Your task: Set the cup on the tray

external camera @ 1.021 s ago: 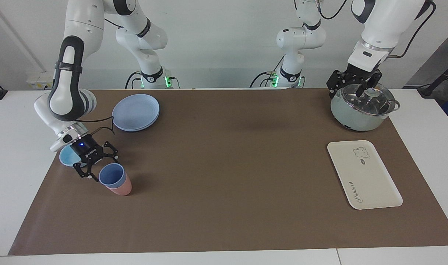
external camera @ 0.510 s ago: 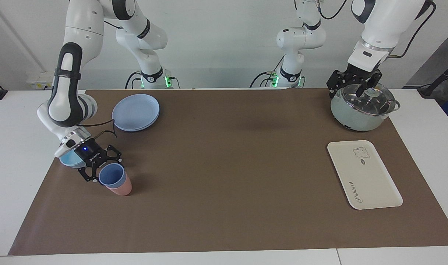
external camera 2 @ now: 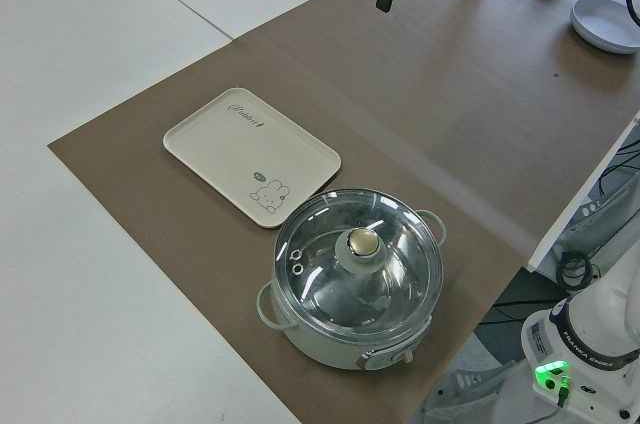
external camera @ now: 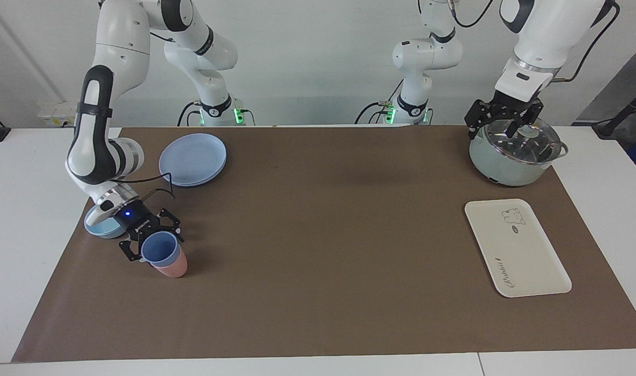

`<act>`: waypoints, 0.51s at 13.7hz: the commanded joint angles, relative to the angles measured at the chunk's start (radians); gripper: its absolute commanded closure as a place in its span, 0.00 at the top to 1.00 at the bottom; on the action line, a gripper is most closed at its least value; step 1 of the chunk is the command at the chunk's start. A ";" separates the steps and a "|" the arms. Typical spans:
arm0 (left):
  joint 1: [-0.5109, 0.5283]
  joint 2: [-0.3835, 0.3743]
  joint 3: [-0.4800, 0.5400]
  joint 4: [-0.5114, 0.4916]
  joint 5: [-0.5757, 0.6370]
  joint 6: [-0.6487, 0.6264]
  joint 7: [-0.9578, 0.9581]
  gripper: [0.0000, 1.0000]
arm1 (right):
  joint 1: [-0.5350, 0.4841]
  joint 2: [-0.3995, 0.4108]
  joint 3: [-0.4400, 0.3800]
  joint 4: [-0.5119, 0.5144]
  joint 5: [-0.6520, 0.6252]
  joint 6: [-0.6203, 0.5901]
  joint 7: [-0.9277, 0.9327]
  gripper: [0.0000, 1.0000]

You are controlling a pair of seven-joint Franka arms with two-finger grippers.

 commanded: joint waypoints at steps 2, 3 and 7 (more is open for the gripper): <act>-0.009 -0.019 0.002 -0.014 -0.008 -0.015 0.002 1.00 | -0.006 0.029 0.002 0.022 0.062 -0.024 -0.079 1.00; -0.011 -0.019 0.000 -0.014 -0.008 -0.015 0.001 1.00 | -0.003 0.030 0.002 0.024 0.062 -0.024 -0.083 1.00; -0.015 -0.019 -0.004 -0.015 -0.008 -0.006 0.030 1.00 | -0.005 0.032 0.002 0.047 0.062 -0.030 -0.081 1.00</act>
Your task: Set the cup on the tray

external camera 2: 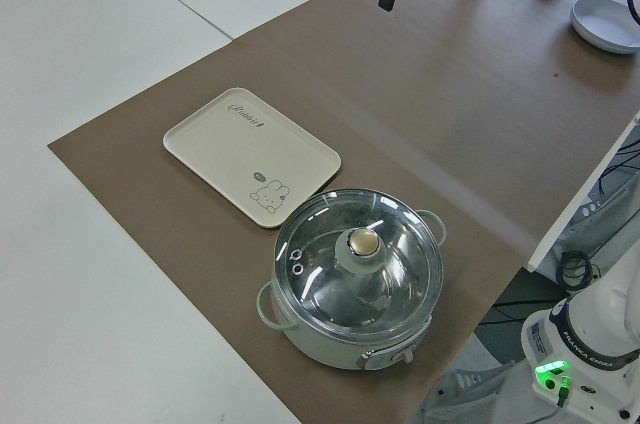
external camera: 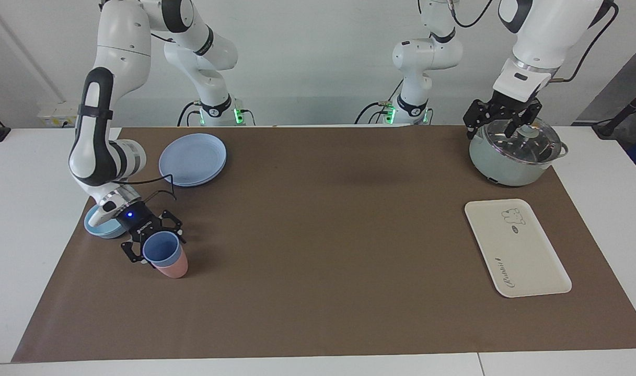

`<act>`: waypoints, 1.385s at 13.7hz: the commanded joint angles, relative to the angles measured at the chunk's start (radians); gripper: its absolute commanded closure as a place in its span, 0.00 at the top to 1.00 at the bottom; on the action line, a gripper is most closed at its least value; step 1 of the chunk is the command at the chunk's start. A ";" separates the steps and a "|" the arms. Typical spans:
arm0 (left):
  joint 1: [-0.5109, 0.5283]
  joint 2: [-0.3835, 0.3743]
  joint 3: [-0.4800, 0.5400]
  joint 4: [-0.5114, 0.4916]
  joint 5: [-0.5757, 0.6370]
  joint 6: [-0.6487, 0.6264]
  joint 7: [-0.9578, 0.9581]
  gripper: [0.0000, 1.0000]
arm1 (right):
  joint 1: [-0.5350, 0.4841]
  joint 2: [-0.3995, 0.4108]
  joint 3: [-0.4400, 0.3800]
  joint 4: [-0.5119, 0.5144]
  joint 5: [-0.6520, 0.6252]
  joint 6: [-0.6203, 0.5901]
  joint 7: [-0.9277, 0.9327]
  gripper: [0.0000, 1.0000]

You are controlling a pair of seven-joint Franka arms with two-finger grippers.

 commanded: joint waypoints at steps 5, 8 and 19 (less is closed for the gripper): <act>-0.027 -0.019 0.009 -0.015 -0.008 -0.002 0.082 1.00 | -0.003 0.026 0.002 0.026 0.044 -0.024 -0.037 1.00; -0.025 -0.010 0.011 -0.008 -0.008 0.001 0.077 1.00 | -0.001 0.026 0.004 0.031 0.042 -0.023 -0.046 0.33; -0.039 0.061 0.008 0.065 -0.008 -0.044 0.017 1.00 | 0.171 -0.249 0.005 0.049 -0.606 0.178 0.769 0.00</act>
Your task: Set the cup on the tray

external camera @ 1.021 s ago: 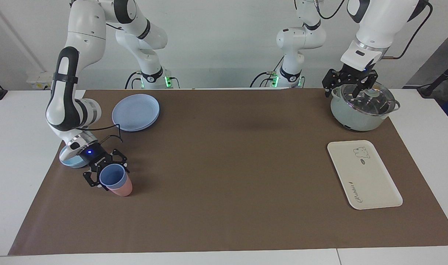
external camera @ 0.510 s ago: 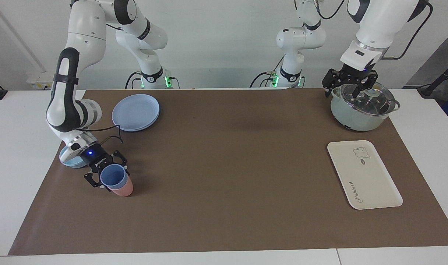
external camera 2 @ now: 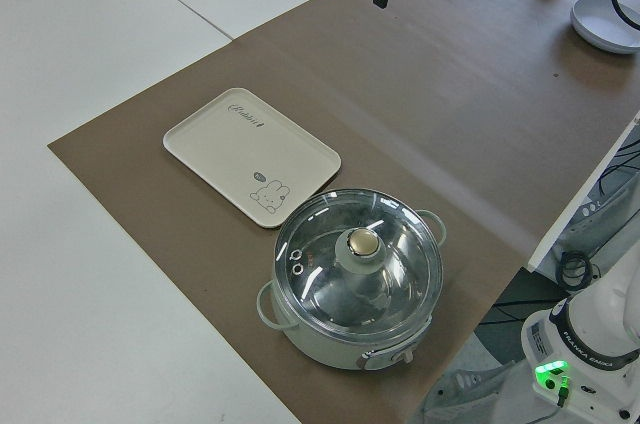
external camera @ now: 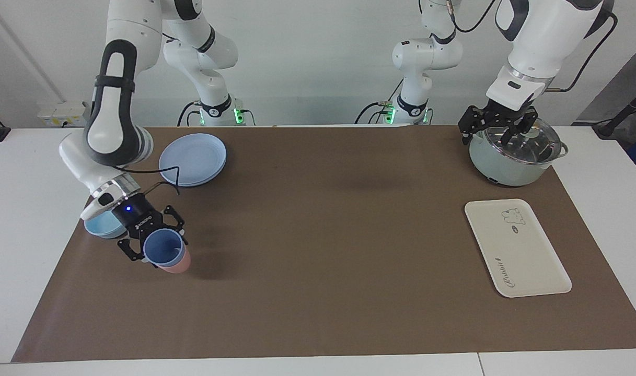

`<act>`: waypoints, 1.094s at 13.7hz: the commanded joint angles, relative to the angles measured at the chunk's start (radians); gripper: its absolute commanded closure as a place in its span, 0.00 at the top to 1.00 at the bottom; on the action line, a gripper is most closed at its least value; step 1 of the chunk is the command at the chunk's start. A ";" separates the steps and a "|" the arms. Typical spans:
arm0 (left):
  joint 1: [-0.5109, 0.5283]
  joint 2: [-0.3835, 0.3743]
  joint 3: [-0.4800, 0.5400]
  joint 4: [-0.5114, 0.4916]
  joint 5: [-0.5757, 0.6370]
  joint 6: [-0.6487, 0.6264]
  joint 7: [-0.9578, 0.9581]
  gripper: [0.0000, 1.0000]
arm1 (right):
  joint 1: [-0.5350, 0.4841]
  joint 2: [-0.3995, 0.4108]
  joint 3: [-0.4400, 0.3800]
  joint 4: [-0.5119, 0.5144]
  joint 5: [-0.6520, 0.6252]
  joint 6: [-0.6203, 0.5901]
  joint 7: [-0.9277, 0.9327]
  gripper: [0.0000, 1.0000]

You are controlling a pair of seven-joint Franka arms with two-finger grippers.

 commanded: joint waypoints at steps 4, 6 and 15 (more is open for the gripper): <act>-0.025 -0.008 0.007 0.001 -0.008 -0.013 -0.025 1.00 | 0.174 -0.168 0.004 -0.006 -0.541 0.001 0.618 0.00; -0.061 -0.010 0.007 -0.001 -0.008 -0.011 -0.027 1.00 | 0.247 -0.191 0.007 0.014 -0.711 -0.039 0.808 0.00; -0.103 -0.024 0.005 -0.111 -0.382 0.226 -0.336 1.00 | 0.498 -0.188 0.008 0.139 -1.100 -0.237 1.180 0.00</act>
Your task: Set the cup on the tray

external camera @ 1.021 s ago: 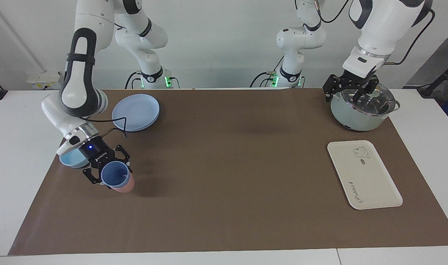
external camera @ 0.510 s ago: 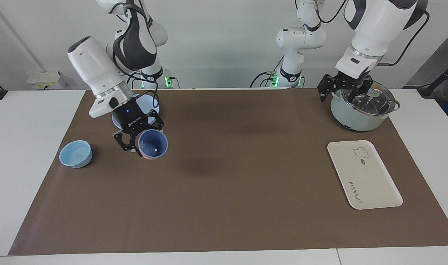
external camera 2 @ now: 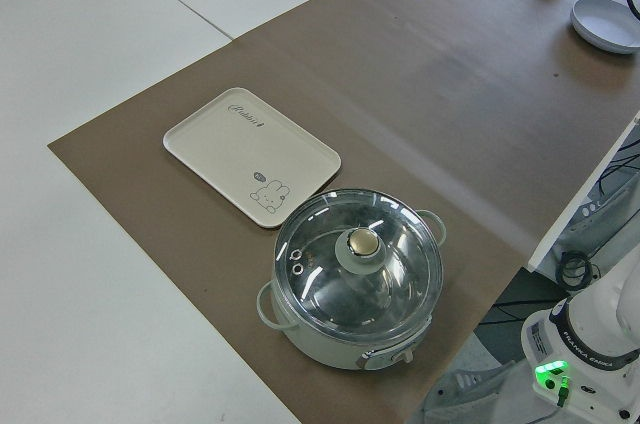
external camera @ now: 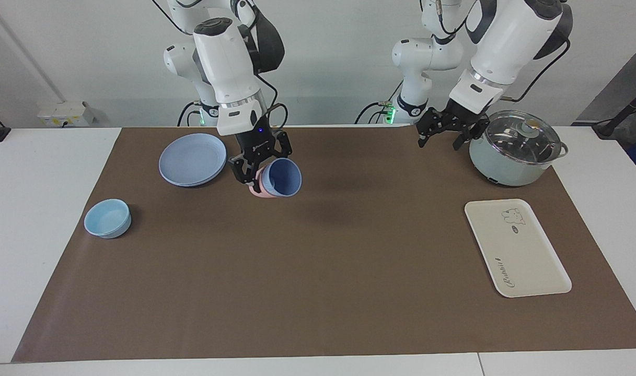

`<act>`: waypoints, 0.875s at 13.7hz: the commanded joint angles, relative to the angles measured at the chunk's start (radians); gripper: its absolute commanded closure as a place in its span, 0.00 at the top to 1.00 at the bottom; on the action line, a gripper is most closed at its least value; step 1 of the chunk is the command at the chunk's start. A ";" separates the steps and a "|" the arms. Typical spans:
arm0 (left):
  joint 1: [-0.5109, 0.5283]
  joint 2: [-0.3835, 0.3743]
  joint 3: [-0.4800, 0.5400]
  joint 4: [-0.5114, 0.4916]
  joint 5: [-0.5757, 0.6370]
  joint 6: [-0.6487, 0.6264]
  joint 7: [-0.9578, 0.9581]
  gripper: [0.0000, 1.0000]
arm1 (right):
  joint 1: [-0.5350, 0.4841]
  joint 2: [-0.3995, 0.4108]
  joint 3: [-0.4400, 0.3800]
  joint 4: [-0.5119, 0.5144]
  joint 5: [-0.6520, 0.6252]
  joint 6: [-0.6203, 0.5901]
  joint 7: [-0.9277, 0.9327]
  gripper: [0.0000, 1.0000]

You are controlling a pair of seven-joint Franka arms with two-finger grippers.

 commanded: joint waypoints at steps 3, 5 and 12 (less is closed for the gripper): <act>-0.075 0.052 0.003 -0.050 -0.265 0.277 -0.274 1.00 | 0.033 0.010 -0.001 0.100 -0.102 -0.137 0.064 0.00; -0.149 0.095 0.003 -0.044 -0.333 0.386 -0.336 1.00 | 0.033 0.012 -0.001 0.098 -0.102 -0.132 0.064 0.00; -0.295 0.174 0.002 -0.009 -0.442 0.599 -0.459 0.84 | 0.072 0.015 -0.001 0.089 -0.136 -0.128 0.078 0.00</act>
